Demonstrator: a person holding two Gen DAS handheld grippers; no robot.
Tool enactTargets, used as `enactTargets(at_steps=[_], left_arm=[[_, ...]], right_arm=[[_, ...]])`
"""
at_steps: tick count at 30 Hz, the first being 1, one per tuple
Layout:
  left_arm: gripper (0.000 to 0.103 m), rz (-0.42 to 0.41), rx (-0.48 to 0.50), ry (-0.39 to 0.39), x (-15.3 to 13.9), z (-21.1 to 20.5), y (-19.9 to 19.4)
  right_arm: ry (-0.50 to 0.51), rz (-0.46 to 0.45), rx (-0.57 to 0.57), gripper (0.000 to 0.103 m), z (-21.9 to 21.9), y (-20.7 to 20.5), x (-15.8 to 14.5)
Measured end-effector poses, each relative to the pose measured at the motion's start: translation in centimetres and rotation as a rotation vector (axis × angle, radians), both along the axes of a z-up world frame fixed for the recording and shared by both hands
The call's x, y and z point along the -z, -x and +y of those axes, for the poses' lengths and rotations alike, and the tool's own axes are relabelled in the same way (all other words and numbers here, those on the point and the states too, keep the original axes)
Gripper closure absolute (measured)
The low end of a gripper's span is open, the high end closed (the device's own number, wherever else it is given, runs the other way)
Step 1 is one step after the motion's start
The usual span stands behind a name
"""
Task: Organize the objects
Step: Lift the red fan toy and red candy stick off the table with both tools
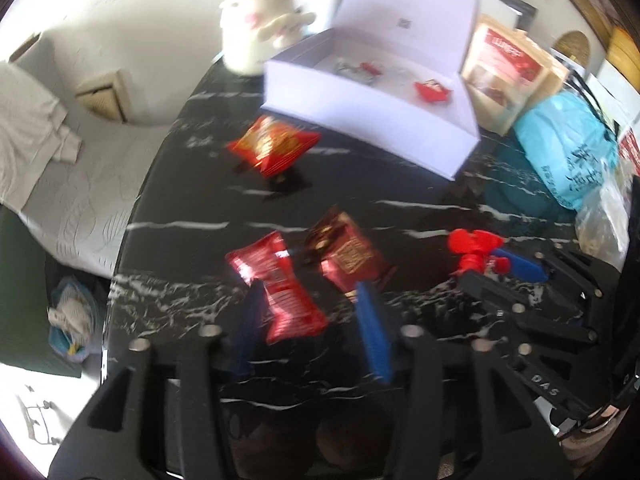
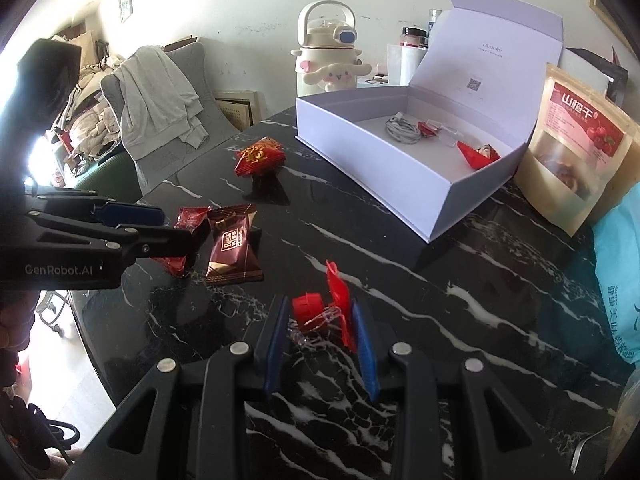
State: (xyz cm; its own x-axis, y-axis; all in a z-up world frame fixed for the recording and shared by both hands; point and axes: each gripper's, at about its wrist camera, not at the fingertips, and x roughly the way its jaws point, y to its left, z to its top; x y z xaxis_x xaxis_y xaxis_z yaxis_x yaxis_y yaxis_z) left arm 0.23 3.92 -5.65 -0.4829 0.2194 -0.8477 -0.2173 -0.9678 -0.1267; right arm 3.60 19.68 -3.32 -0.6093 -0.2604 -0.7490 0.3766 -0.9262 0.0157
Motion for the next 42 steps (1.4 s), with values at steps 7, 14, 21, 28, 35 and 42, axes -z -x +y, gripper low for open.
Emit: enactTargets(at_steps=[7,14,21,28,35,42], left_arm=[[0.035,-0.024,-0.037,-0.017,1.1,-0.9,0.6],[0.035,-0.056,-0.033,0.038,2.4,0.0,1.4],[0.080,-0.030,-0.033,0.095,2.4,0.5,1.8],[0.087,-0.053,0.039,0.058,2.2,1.5,1.4],[0.087,-0.022,0.044,0.033,0.7,0.9,0.7],[0.087,0.007,0.060,0.020,-1.1,0.9,0.2]], right_arm=[[-0.001,0.002,-0.001,0.071,-0.2,0.2,0.0],[-0.021,0.004,0.005,0.071,-0.3,0.5,0.0],[-0.023,-0.005,0.013,0.071,-0.2,0.9,0.1],[-0.019,-0.011,0.013,0.071,-0.3,1.1,0.1],[-0.010,0.001,0.012,0.071,-0.2,1.0,-0.4],[-0.001,0.035,0.019,0.071,0.4,0.3,-2.1]])
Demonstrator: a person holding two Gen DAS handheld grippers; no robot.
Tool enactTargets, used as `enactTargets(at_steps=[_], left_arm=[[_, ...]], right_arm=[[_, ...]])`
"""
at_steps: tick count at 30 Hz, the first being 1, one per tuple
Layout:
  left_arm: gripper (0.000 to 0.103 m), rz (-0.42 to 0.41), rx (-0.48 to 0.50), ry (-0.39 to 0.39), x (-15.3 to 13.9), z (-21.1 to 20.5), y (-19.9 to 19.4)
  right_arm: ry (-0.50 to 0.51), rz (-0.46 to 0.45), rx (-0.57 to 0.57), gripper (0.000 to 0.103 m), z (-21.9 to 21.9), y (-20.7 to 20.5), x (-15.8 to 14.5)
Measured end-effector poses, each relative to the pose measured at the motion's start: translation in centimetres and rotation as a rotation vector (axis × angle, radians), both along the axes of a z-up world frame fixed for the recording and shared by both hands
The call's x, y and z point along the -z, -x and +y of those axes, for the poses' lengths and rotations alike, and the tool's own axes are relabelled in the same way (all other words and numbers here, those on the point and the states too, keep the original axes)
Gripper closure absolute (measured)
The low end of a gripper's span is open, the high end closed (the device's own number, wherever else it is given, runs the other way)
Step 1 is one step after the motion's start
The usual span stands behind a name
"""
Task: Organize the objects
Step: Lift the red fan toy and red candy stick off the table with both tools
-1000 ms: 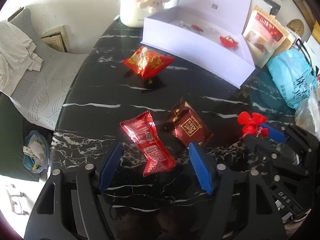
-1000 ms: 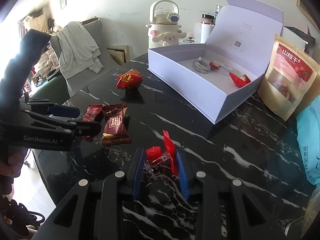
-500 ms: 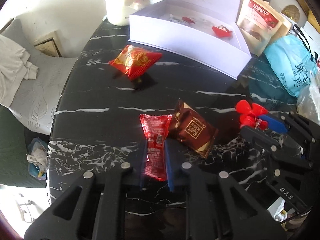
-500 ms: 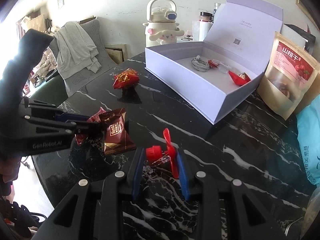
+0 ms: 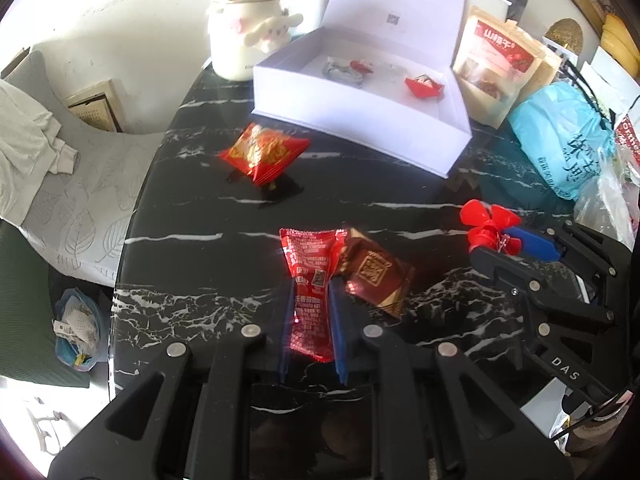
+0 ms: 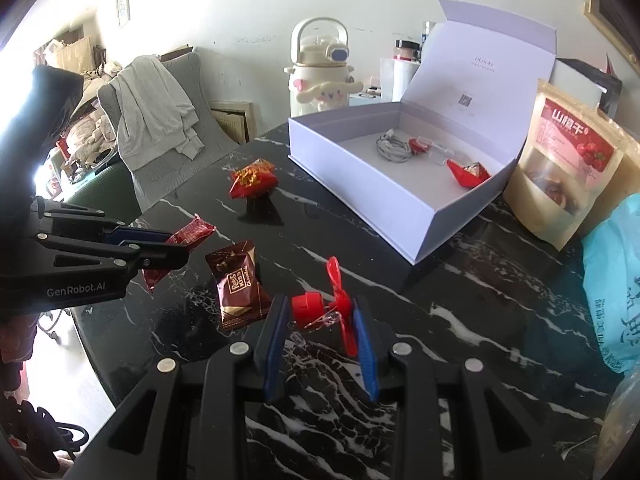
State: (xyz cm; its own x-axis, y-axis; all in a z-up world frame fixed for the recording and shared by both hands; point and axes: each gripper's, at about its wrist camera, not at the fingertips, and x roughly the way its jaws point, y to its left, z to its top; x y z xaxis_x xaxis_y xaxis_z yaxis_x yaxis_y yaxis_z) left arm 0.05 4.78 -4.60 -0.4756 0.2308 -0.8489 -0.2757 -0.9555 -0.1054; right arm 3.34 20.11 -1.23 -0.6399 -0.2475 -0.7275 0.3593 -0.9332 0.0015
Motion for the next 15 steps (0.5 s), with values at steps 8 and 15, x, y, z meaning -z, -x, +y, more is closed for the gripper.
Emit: enactTargets(at_steps=[8,15], left_arm=[[0.087,0.038,0.032,0.000,-2.1,1.6,0.0],[0.087,0.077,0.095,-0.008,-4.1,3.9,0.1]], right_arm=[[-0.015,0.037,0.019,0.071,1.0,-1.3,-1.7],[-0.026,0.076,0.054,0.071,2.7,-2.3,-3.4]])
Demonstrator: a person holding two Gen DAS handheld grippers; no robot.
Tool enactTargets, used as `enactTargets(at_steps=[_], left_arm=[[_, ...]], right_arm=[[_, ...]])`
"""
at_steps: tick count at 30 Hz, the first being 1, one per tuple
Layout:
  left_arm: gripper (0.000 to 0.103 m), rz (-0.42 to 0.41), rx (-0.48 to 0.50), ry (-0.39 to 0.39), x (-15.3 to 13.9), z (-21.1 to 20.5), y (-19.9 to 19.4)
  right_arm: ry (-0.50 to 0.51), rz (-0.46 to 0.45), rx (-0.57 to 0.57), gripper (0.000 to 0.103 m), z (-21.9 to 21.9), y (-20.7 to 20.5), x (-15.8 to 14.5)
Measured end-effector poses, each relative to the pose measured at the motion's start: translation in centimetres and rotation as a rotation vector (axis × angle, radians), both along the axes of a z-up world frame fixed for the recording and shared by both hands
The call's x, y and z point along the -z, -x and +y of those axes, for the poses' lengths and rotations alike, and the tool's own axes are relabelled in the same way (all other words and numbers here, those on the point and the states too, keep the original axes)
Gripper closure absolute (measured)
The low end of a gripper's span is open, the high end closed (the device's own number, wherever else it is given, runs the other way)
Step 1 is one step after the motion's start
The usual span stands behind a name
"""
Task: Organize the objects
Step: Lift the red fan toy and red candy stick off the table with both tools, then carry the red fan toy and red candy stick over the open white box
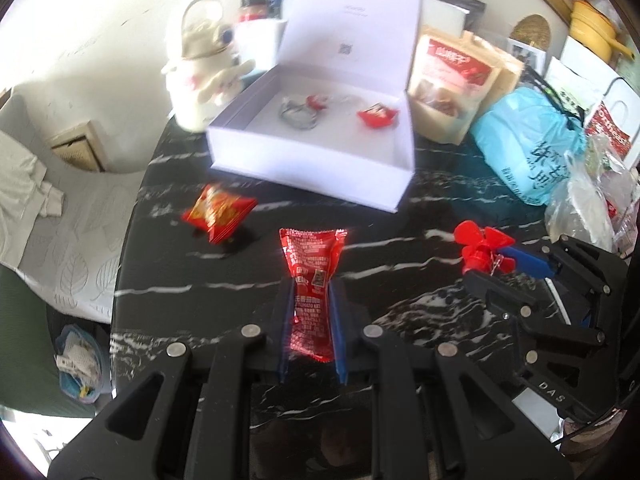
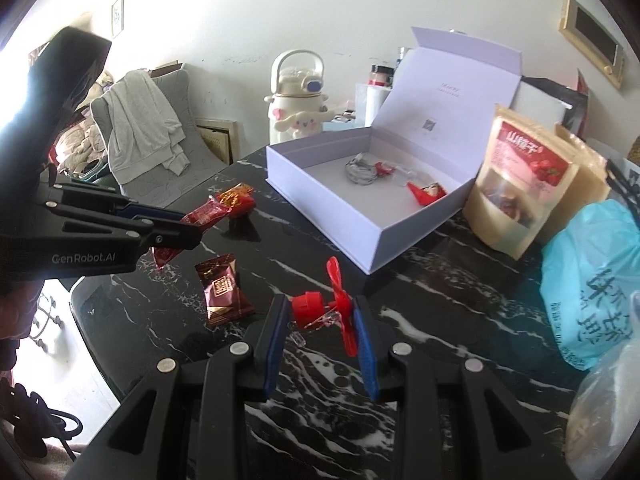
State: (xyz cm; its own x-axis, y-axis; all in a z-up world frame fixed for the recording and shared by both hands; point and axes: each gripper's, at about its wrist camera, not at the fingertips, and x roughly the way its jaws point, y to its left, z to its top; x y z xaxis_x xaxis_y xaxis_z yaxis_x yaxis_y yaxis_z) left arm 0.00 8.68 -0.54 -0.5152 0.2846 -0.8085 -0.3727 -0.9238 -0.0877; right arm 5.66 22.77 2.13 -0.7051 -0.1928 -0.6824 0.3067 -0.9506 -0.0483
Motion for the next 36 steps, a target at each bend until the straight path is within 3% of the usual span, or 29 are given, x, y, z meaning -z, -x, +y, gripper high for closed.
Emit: enactTargets(at_steps=[18,36], left_arm=[[0.087,0.029,0.115,-0.001,-1.5,5.4,2.4],[0.087,-0.003,0.132,-0.006,-0.6,8.5,10.2]], right_arm=[[-0.023,0.030,0.049,0.071,2.9,1.4,-1.8],[-0.007,0.002,0.071,0.071,5.3,9.5,-1.7]])
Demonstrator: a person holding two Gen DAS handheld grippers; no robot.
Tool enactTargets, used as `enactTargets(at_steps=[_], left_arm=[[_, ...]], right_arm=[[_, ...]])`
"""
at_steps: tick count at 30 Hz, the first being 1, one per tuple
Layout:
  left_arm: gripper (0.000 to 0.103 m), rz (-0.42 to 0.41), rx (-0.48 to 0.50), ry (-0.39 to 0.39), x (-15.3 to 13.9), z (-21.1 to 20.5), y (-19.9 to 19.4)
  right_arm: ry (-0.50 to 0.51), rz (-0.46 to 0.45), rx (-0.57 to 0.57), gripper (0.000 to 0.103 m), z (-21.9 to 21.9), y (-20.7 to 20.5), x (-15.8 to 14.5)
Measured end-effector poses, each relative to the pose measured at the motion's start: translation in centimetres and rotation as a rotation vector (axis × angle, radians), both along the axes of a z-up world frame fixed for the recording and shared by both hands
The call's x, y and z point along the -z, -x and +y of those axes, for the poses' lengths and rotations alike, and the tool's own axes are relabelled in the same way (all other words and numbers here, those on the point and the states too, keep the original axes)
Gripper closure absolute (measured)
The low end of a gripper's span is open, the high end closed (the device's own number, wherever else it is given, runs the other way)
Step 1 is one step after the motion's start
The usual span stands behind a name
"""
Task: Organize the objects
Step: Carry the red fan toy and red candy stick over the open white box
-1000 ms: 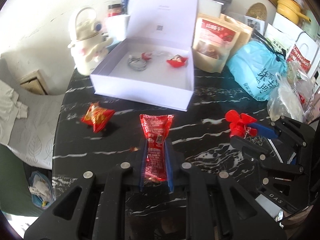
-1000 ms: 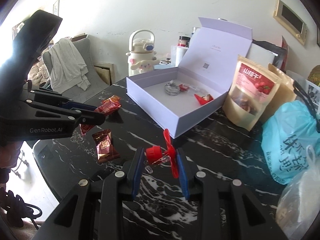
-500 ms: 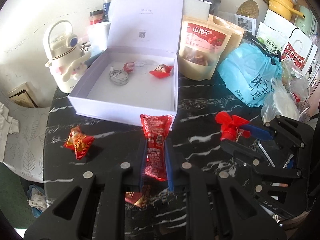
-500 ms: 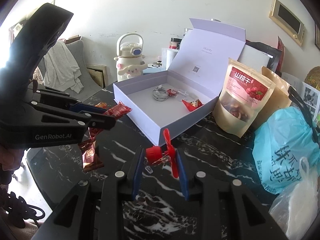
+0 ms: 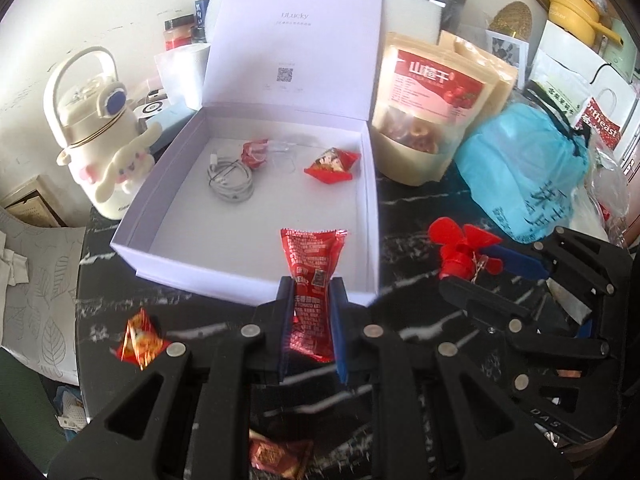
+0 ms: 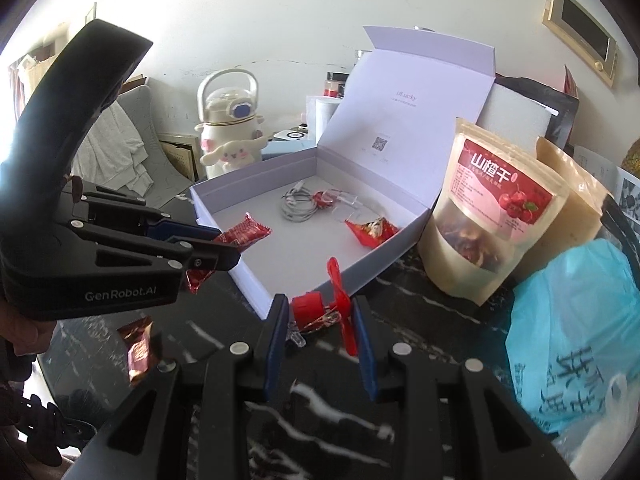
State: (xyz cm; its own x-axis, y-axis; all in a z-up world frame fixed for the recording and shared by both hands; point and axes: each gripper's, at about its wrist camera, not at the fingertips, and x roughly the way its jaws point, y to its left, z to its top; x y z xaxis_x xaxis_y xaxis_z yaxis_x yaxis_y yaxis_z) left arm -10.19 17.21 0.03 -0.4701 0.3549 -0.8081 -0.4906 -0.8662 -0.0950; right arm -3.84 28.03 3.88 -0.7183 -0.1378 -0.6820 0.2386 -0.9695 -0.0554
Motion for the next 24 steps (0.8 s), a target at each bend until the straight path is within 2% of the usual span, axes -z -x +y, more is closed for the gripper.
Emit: enactTargets(at_steps=[12,24], left_arm=[[0.087,-0.039,-0.009,0.023,1.2,1.1,6.2],[0.087,-0.018,0.013,0.072,1.7,3.1,10.7]], right_arm=[[0.002,-0.012,-0.028,0.071,0.3,5.7,-0.4],[-0.004,-0.013,-0.047,0.071,0.4,10.7,-0.6]])
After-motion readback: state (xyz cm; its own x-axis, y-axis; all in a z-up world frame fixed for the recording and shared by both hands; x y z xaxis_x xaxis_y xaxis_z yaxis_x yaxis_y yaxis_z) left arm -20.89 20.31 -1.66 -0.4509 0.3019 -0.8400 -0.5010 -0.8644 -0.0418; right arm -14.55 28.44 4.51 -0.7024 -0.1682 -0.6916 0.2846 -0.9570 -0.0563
